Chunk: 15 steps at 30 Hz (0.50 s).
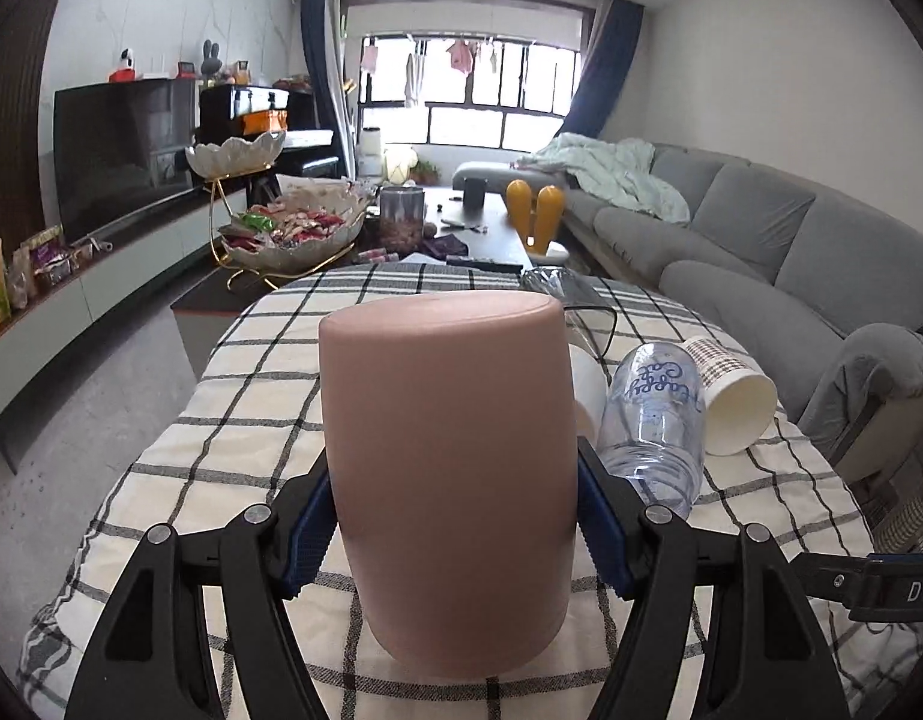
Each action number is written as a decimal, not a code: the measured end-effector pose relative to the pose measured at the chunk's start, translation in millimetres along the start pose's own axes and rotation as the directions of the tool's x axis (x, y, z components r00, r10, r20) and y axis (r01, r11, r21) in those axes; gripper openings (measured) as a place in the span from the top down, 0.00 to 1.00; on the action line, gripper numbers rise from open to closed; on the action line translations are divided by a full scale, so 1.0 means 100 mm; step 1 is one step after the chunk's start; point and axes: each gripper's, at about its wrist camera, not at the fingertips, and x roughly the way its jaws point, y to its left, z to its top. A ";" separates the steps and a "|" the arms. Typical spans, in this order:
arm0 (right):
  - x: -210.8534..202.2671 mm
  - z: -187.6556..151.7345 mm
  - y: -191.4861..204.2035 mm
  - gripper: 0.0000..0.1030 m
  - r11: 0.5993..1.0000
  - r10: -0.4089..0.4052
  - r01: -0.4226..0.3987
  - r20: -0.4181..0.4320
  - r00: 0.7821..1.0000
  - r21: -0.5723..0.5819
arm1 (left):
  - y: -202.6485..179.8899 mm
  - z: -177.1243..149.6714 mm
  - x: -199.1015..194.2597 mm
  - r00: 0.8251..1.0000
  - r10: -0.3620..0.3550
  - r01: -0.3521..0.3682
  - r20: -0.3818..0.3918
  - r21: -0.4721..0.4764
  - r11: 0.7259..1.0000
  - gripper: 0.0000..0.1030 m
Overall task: Flip cup upside down
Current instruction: 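Rotate the pink cup with the left gripper and stand it rim-down on the table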
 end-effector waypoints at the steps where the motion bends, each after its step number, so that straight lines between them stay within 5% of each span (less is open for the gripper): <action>1: 0.00 -0.01 -0.01 0.07 1.000 0.006 -0.006 0.002 1.000 0.001 | -0.01 -0.01 0.00 1.000 -0.004 0.004 0.006 0.004 1.000 0.32; 15: -0.11 -0.06 -0.03 0.07 0.999 0.045 -0.045 0.010 0.999 0.012 | -0.02 -0.14 0.17 0.992 0.024 -0.028 -0.121 -0.026 0.999 0.32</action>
